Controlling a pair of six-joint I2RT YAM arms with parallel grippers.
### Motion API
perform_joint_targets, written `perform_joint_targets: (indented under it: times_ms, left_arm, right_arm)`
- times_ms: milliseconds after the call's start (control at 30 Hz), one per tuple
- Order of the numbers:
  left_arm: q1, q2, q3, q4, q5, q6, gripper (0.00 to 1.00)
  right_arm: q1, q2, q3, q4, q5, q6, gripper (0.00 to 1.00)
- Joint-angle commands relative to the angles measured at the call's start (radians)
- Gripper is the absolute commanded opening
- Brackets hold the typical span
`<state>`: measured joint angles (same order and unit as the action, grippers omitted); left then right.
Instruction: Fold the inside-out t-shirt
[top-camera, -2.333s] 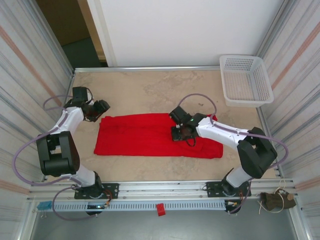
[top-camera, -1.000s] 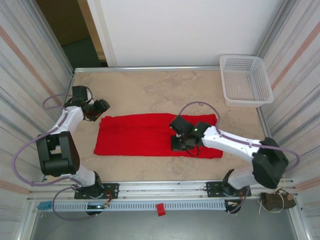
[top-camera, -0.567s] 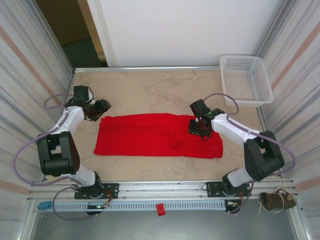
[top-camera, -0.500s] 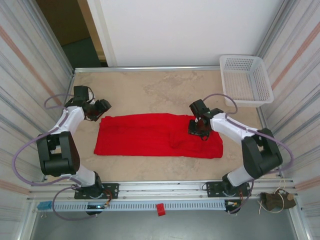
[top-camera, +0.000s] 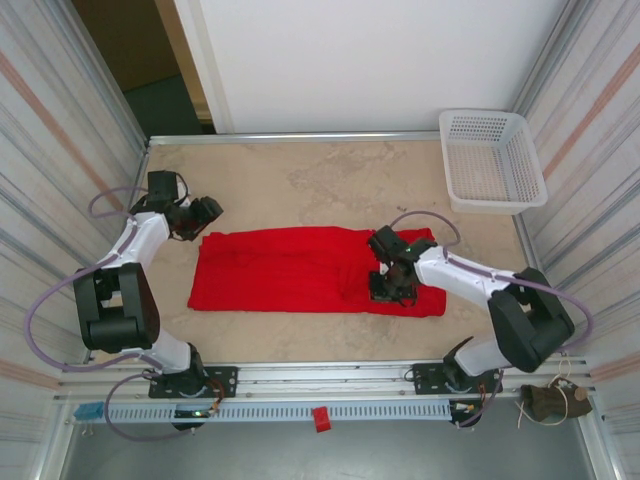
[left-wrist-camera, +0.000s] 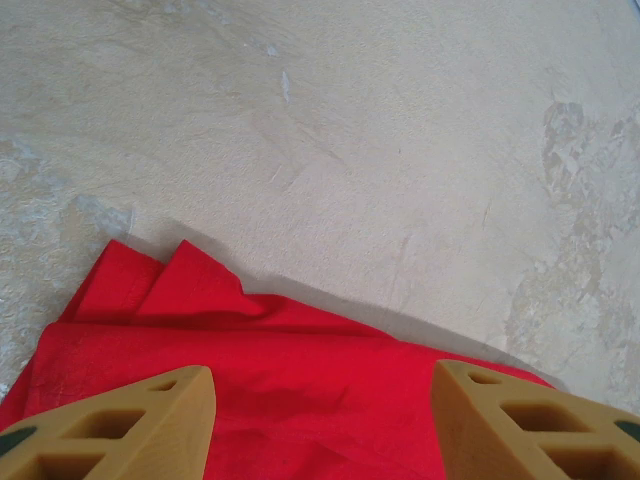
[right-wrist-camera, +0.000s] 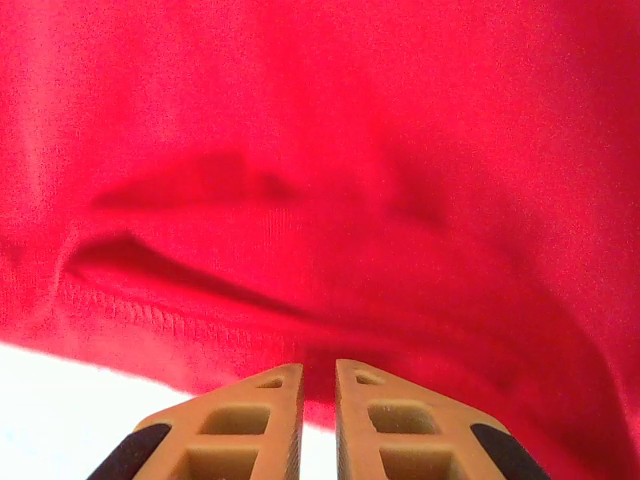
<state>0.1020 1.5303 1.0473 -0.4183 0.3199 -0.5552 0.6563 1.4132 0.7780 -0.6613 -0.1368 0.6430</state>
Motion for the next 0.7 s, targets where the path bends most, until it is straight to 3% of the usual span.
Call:
perform_joint_targets:
  times_ms: [0,167,267,300,367,467,667]
  left_arm:
    - [-0.005,0.012,0.020,0.006,0.013,-0.011,0.59]
    - [-0.006,0.010,0.022,0.004,0.011,-0.008,0.59]
    - [-0.005,0.011,0.025,0.001,0.010,-0.006,0.59]
    - [-0.005,0.011,0.025,0.000,0.008,-0.007,0.59]
    - [-0.005,0.013,0.025,0.000,0.008,-0.008,0.59]
    - [-0.005,0.010,0.025,0.000,0.009,-0.013,0.59]
    - [-0.007,0.011,0.031,-0.005,0.007,-0.014,0.59]
  right_arm:
    - [0.054,-0.077,-0.042,-0.081,-0.029,0.070,0.15]
    - [0.077,-0.204,-0.037,-0.157,-0.021,0.113,0.17]
    - [0.001,-0.258,0.022,-0.202,0.043,0.079,0.20]
    - [-0.045,-0.264,0.034,-0.202,0.061,0.063,0.25]
    - [-0.137,-0.256,0.048,-0.189,0.076,0.034,0.34]
    - [-0.224,-0.211,0.053,-0.139,0.095,-0.002,0.38]
    - [-0.245,-0.072,0.054,-0.058,0.062,-0.039,0.39]
